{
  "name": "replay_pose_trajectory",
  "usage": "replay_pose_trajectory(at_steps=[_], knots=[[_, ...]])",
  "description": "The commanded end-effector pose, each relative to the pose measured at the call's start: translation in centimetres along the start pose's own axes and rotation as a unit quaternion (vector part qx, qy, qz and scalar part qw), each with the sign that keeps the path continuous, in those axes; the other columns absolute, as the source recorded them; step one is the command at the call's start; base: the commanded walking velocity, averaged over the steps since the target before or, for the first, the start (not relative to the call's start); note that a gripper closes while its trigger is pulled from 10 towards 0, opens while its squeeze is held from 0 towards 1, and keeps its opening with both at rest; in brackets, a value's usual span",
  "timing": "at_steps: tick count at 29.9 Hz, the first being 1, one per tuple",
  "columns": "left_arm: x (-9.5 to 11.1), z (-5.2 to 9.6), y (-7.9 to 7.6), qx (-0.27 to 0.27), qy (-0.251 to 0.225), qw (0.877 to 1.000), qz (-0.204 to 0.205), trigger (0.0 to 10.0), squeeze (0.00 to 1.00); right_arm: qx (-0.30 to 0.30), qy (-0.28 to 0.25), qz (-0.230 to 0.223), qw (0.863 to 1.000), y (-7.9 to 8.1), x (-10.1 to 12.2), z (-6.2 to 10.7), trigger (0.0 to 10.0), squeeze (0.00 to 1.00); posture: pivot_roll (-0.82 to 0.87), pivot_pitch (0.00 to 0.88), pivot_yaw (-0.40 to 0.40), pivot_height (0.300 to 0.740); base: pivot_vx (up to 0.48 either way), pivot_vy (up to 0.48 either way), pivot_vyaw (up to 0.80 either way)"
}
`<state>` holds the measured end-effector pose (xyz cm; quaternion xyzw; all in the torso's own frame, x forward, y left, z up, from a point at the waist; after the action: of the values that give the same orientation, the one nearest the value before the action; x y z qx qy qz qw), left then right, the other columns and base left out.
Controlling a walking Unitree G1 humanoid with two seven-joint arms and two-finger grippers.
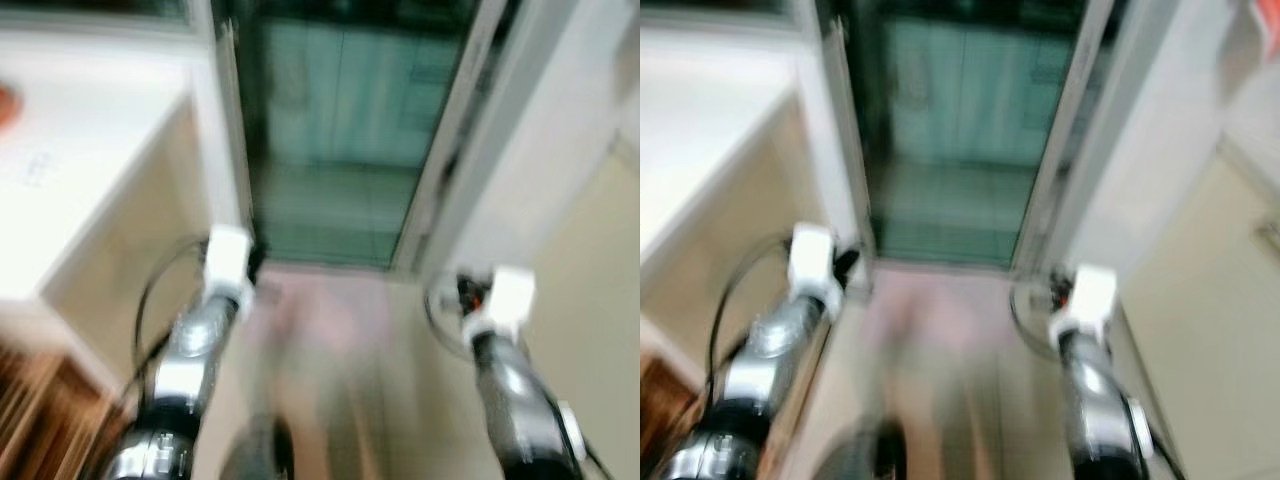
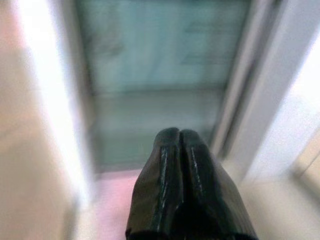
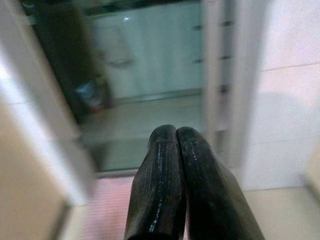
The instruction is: Restocking fridge
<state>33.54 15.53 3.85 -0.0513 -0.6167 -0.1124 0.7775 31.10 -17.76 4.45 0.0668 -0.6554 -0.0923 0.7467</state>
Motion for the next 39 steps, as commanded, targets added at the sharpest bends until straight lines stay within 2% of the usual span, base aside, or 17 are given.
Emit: replay_pose_trajectory(at_steps=[1, 5, 22, 39], knots=[[2.1, -0.94, -0.48, -0.01, -0.027, 1.0, -0.01, 10.0, 0.0, -0.002, 0.002, 0.001, 1.0, -0.09, -0.04, 0.0, 10.0, 0.0, 0.0, 0.0, 0.005, 0.74, -0.266, 0.0, 0.0], [2.24, -0.99, -0.53, -0.011, -0.029, 0.999, -0.015, 10.0, 0.0, -0.001, 0.003, 0.001, 1.0, -0.05, -0.09, -0.02, 10.0, 0.0, 0.0, 0.0, 0.005, 0.74, -0.253, 0.0, 0.0], [2.71, -1.05, -0.94, -0.016, -0.044, 0.998, -0.028, 10.0, 0.0, 0.001, 0.004, -0.003, 1.0, 0.16, -0.23, -0.08, 10.0, 0.0, 0.01, 0.0, 0.006, 0.74, 0.0, 0.0, 0.0], [2.81, -1.16, -1.06, -0.014, -0.047, 0.998, -0.035, 10.0, 0.0, 0.004, 0.013, 0.0, 1.0, 0.08, -0.57, -0.34, 10.0, 0.0, 0.01, 0.0, 0.003, 0.74, -0.325, 0.0, 0.0]])
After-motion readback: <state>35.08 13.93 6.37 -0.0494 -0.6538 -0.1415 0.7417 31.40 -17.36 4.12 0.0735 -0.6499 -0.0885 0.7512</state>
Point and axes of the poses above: a point about 5 cm out from each wrist's last joint towards the gripper, its own z axis pointing back from the gripper into the wrist, its own x axis along the axis of the wrist's last joint, y = z × x, the point moved 4 cm from there along -z, pointing out of the wrist towards the gripper, and after that the axes turned 4 degrees about -z, right-handed, at the moved point
